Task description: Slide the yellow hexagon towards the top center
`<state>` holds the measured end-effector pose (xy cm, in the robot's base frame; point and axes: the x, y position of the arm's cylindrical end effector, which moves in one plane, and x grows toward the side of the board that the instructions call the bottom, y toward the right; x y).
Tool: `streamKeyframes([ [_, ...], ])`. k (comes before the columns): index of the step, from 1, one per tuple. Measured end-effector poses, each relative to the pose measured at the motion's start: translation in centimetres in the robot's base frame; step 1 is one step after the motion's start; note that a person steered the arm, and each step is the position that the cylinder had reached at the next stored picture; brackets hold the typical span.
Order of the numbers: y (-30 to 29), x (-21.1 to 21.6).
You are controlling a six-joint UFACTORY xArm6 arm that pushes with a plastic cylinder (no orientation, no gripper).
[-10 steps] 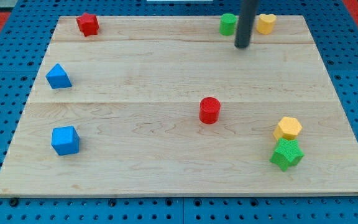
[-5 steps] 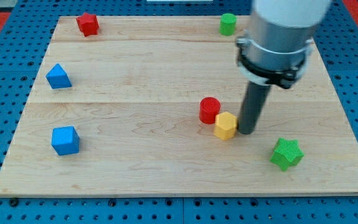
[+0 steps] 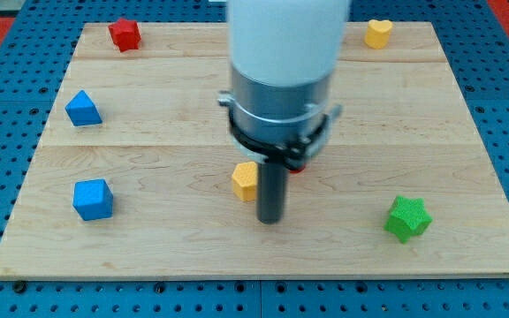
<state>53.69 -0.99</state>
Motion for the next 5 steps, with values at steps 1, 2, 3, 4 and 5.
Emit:
streamKeyframes([
  [1,-2.4,-6.2],
  [2,-1.5,-13.0],
  [3,-0.8,-17.8],
  [4,0.8,-20.5],
  [5,3.1,-22.3],
])
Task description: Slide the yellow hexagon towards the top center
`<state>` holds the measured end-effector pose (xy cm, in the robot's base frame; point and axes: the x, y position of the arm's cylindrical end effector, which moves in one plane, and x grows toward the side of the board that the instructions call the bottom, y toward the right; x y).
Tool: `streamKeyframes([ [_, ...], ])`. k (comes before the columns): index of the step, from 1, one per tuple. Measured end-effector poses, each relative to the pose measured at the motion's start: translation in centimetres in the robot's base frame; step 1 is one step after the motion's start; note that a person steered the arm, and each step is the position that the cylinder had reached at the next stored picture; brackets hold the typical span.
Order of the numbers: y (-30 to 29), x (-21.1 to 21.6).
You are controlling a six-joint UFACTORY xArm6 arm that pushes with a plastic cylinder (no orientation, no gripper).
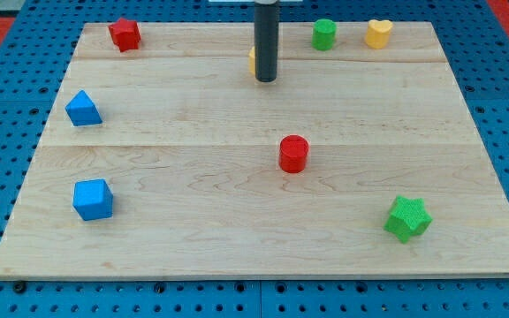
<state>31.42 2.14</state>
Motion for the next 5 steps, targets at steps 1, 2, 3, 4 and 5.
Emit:
streamKeyframes([
  [1,-2.9,-3.5],
  [2,-5.1,-0.9],
  [3,-6.8,-3.2],
  [4,-6.1,-3.3],
  [5,-3.0,-4.6],
])
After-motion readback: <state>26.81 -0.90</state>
